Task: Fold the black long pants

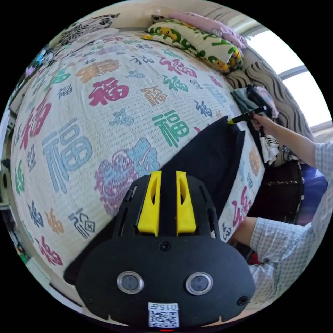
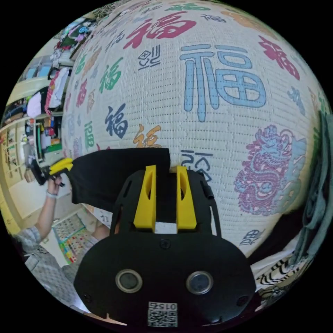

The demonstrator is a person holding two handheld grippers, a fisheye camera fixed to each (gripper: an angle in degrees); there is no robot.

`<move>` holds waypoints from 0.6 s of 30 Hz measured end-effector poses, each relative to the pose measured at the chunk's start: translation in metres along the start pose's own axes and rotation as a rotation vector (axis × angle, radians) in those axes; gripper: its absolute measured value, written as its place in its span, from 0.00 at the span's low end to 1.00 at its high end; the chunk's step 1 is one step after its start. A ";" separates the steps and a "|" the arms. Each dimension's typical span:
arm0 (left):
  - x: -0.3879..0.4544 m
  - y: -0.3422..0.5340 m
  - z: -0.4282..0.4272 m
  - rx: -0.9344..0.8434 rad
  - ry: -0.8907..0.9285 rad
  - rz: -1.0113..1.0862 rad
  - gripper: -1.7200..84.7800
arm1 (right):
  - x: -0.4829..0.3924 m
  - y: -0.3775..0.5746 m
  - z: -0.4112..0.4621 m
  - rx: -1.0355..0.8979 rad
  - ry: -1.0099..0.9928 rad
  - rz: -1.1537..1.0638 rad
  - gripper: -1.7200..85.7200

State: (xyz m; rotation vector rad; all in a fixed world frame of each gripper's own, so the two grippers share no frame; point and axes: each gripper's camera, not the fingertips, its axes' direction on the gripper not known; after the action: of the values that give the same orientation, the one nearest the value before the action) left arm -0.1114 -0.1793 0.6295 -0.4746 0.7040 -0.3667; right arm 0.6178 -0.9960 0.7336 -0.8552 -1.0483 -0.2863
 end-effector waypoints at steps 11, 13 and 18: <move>0.020 -0.070 0.068 -0.273 -0.079 0.167 0.03 | 0.003 0.028 -0.141 0.097 -0.230 -0.166 0.01; 0.013 -0.076 0.053 -0.178 -0.134 0.121 0.03 | 0.003 0.025 -0.184 0.175 -0.226 -0.186 0.01; -0.023 -0.088 0.056 -0.058 -0.118 -0.045 0.03 | -0.006 0.004 -0.228 0.253 -0.166 -0.198 0.03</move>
State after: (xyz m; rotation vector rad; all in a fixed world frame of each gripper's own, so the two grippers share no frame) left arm -0.1036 -0.2253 0.7256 -0.5634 0.5912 -0.3585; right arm 0.7632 -1.1618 0.6761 -0.5554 -1.2971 -0.2448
